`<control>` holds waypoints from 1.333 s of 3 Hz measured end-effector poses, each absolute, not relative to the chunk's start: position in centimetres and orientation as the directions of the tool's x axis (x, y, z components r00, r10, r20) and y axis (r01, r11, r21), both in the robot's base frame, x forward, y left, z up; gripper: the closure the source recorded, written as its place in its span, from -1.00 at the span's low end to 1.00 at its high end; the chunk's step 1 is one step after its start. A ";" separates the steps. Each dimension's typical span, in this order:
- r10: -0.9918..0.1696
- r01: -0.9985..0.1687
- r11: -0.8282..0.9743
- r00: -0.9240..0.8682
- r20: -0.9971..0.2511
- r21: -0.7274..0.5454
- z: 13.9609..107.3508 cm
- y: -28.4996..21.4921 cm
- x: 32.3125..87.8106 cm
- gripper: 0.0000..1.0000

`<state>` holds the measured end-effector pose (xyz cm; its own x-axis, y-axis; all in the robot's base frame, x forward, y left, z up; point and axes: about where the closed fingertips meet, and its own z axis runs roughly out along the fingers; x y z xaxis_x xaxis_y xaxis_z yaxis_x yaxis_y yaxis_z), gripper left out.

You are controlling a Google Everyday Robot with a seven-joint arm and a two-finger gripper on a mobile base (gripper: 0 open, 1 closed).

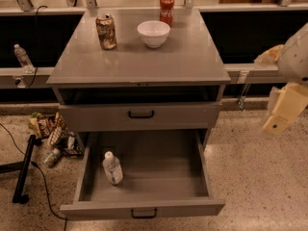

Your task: Pick blue plastic bottle from middle drawer and place on counter

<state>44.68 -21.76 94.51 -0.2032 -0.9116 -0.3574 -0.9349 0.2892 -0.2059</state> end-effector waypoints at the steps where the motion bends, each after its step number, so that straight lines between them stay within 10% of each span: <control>1: -0.821 -0.936 0.321 -0.199 -0.535 -0.146 91.1 -20.0 45.1 -1.00; 4: -0.732 -0.959 0.246 -0.090 -0.676 -0.140 82.9 -14.0 43.2 -1.00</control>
Offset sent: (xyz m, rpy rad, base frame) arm -0.0142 0.0593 -0.0960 0.5500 -0.0231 0.0783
